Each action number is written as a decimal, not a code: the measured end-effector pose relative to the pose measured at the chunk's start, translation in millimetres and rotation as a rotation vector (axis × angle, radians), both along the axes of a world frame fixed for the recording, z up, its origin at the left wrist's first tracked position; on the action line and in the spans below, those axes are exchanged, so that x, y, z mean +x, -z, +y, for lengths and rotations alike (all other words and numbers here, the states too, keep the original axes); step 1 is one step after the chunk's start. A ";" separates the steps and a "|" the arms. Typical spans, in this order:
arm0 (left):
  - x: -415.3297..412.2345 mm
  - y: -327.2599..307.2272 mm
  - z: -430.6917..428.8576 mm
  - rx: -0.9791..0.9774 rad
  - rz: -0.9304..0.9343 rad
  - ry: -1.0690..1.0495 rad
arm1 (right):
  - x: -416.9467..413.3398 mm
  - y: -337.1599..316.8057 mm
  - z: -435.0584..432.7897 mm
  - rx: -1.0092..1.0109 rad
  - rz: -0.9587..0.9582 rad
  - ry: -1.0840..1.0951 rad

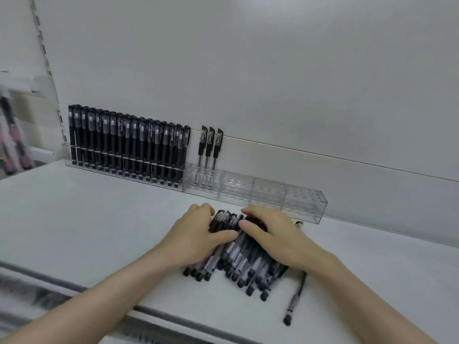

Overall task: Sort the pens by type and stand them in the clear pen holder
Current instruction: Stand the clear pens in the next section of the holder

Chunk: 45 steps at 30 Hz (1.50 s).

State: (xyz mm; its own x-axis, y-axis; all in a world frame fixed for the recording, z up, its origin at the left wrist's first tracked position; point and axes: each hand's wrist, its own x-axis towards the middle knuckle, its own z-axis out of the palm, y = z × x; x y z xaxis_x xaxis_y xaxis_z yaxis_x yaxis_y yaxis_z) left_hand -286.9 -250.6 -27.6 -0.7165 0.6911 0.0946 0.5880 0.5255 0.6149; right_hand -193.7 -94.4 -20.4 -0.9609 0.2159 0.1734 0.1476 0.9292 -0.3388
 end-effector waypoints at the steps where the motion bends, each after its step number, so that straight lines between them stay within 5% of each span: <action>1: -2.9 -0.8 1.8 0.006 -0.046 -0.026 | 0.3 3.2 1.5 0.014 0.003 -0.005; 11: -16.7 -15.7 7.0 -0.011 -0.215 -0.015 | 5.4 11.5 5.9 0.030 0.027 -0.036; 16: -7.7 -10.9 0.3 0.142 -0.230 0.003 | 10.3 6.1 2.9 -0.014 0.071 -0.017; 20: 10.1 -25.0 -7.6 0.527 -0.375 0.107 | 13.4 -13.3 -10.4 -0.357 0.283 -0.084; 23: 16.0 -37.8 -9.7 0.619 -0.401 0.252 | 4.7 -37.6 -23.4 -0.661 0.449 -0.152; 30: -17.7 -44.1 3.1 0.708 -0.334 0.261 | -26.7 -67.3 -28.4 -0.776 0.681 -0.082; 32: -38.3 -43.6 5.1 0.670 -0.179 0.192 | -40.5 -71.6 -26.9 -0.824 0.750 -0.040; 36: -79.7 -48.1 8.2 0.703 -0.027 0.105 | -67.4 -80.5 -20.0 -0.613 0.921 0.058; 45: -109.3 -47.2 25.5 0.839 -0.382 0.222 | -117.1 -73.4 -4.0 -0.324 0.994 0.211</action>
